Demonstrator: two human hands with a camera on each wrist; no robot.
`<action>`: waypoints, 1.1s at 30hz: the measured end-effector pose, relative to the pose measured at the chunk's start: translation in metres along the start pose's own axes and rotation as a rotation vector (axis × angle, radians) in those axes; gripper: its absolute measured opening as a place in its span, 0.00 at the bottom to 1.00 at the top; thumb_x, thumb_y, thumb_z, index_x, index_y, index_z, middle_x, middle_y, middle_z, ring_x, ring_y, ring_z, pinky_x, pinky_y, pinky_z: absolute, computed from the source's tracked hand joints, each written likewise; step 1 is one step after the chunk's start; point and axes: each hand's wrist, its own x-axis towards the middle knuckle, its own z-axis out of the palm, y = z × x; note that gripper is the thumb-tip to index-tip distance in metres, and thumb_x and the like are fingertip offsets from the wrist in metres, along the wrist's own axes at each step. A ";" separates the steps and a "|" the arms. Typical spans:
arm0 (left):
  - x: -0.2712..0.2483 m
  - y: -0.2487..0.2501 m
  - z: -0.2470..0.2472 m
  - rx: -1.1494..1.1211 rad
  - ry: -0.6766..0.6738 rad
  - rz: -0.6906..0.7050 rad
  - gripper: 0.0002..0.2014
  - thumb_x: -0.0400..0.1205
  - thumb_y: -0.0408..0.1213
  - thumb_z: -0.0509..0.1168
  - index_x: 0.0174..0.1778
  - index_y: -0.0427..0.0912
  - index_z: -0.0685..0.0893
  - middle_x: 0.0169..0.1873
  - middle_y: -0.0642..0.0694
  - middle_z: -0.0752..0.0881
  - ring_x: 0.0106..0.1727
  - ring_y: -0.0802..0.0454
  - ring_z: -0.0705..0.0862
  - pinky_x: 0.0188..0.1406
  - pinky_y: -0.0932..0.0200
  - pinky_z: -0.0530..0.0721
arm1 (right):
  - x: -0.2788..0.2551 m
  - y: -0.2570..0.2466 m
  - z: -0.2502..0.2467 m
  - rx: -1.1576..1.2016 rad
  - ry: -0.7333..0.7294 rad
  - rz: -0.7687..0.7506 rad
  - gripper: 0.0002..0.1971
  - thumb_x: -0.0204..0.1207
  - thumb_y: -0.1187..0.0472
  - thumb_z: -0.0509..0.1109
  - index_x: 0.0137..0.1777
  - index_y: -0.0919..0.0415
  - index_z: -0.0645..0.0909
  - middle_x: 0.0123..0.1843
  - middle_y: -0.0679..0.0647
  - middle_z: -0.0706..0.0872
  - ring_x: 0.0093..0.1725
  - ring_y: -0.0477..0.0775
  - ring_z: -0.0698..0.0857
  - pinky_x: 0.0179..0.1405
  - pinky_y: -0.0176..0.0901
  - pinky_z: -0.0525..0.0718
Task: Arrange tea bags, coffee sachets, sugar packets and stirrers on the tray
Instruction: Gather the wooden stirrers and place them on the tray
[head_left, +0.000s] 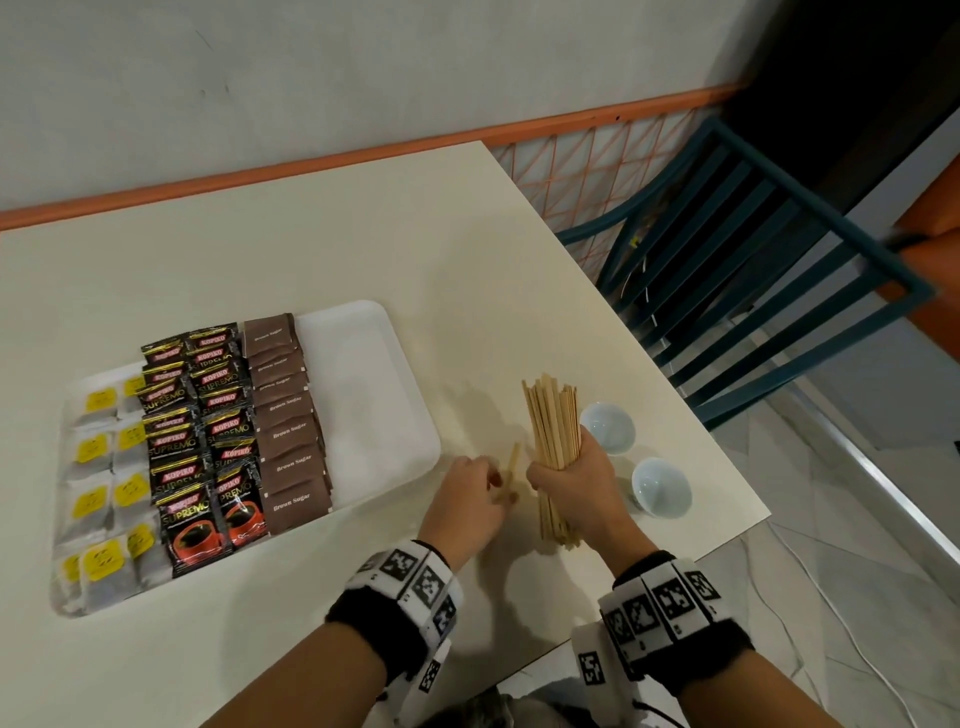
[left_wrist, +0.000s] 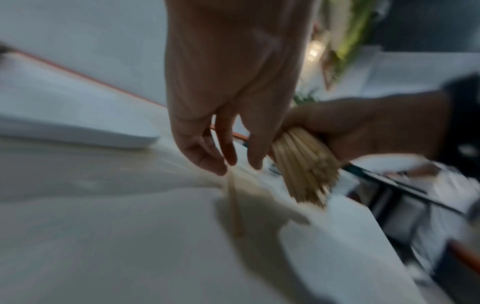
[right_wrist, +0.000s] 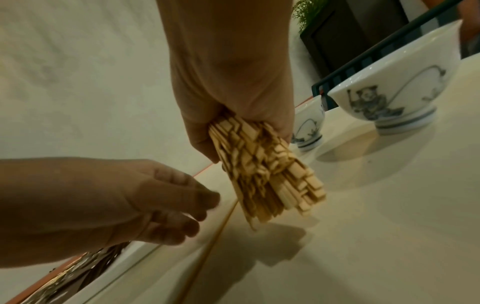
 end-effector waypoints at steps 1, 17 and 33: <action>-0.001 0.001 0.008 0.101 -0.039 0.028 0.11 0.81 0.37 0.64 0.58 0.41 0.78 0.55 0.46 0.77 0.53 0.49 0.79 0.53 0.60 0.77 | 0.000 0.001 0.000 -0.008 -0.002 0.003 0.16 0.65 0.67 0.71 0.52 0.59 0.74 0.39 0.55 0.83 0.38 0.54 0.83 0.37 0.45 0.86; 0.006 -0.013 -0.010 -0.333 0.047 0.031 0.08 0.76 0.31 0.69 0.48 0.46 0.82 0.41 0.50 0.87 0.45 0.54 0.86 0.41 0.71 0.81 | -0.003 0.003 0.009 0.202 -0.037 0.108 0.17 0.65 0.68 0.73 0.53 0.58 0.76 0.41 0.57 0.82 0.42 0.54 0.83 0.38 0.43 0.85; 0.010 0.005 -0.037 -0.789 0.015 0.051 0.11 0.78 0.27 0.67 0.47 0.48 0.88 0.46 0.50 0.90 0.49 0.58 0.88 0.50 0.68 0.84 | 0.005 -0.036 0.014 0.644 -0.099 0.136 0.05 0.70 0.72 0.72 0.44 0.67 0.81 0.38 0.61 0.84 0.41 0.59 0.87 0.43 0.52 0.88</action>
